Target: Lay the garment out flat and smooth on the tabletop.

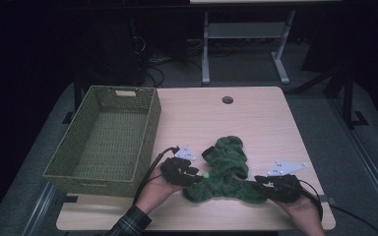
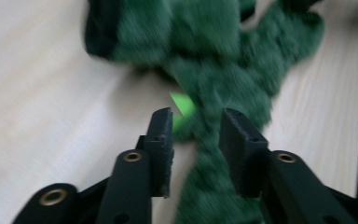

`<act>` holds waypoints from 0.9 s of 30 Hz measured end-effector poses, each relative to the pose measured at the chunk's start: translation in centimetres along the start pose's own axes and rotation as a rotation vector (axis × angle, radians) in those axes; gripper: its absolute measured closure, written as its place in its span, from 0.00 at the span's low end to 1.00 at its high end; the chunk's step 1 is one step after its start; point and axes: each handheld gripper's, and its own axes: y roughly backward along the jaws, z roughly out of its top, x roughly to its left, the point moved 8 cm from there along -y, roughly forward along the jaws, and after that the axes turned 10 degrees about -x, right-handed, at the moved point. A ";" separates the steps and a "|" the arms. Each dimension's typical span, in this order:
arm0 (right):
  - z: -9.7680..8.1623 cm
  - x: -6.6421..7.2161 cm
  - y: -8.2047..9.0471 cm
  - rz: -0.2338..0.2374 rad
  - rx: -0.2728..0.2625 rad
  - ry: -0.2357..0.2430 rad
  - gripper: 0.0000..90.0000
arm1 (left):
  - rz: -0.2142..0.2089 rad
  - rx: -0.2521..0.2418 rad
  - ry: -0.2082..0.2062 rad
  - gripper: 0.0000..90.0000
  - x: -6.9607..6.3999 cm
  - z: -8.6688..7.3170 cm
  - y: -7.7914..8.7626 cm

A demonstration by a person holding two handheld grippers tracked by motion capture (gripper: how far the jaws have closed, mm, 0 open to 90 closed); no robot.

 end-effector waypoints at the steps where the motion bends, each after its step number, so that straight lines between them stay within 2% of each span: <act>1: 0.0 0.0 0.0 0.000 0.000 0.000 0.75 | 0.000 0.000 0.000 0.67 0.0 0.0 0.0; 3: 0.4 -0.5 -0.4 0.007 -0.008 -0.021 0.70 | 0.006 -0.015 -0.001 0.66 0.6 1.0 -0.1; 4: 0.7 -1.0 -0.9 0.003 -0.007 -0.039 0.67 | 0.015 -0.024 -0.011 0.62 1.5 2.0 -0.2; 5: 0.8 -1.3 -1.1 0.000 -0.002 -0.030 0.65 | 0.015 -0.024 -0.011 0.61 1.5 2.0 -0.2; 6: 0.9 -1.5 -1.2 -0.010 -0.001 -0.034 0.64 | 0.024 -0.033 -0.011 0.60 2.2 3.0 -0.4; 12: 1.0 -2.0 -1.8 -0.006 0.000 -0.056 0.60 | 0.024 -0.058 -0.007 0.55 3.6 4.6 -1.7; 15: 0.7 -1.7 -1.7 0.001 0.006 -0.061 0.60 | 0.009 -0.064 0.005 0.54 4.0 5.1 -3.2; 19: 0.5 -1.4 -1.8 0.008 0.007 -0.072 0.60 | -0.002 -0.065 0.008 0.52 4.3 5.4 -4.2; 21: 0.5 -1.4 -1.8 0.009 0.010 -0.070 0.60 | -0.026 -0.069 0.019 0.50 4.3 5.3 -4.9; 24: 0.3 -1.3 -2.0 0.008 0.014 -0.068 0.59 | -0.040 -0.017 -0.007 0.49 4.2 4.2 -6.1; 26: 0.3 -1.3 -2.1 0.007 0.017 -0.067 0.59 | -0.041 -0.006 -0.006 0.55 4.3 3.9 -6.3; 27: 0.3 -1.3 -2.1 0.007 0.017 -0.067 0.59 | -0.045 0.007 -0.013 0.55 4.4 3.6 -6.3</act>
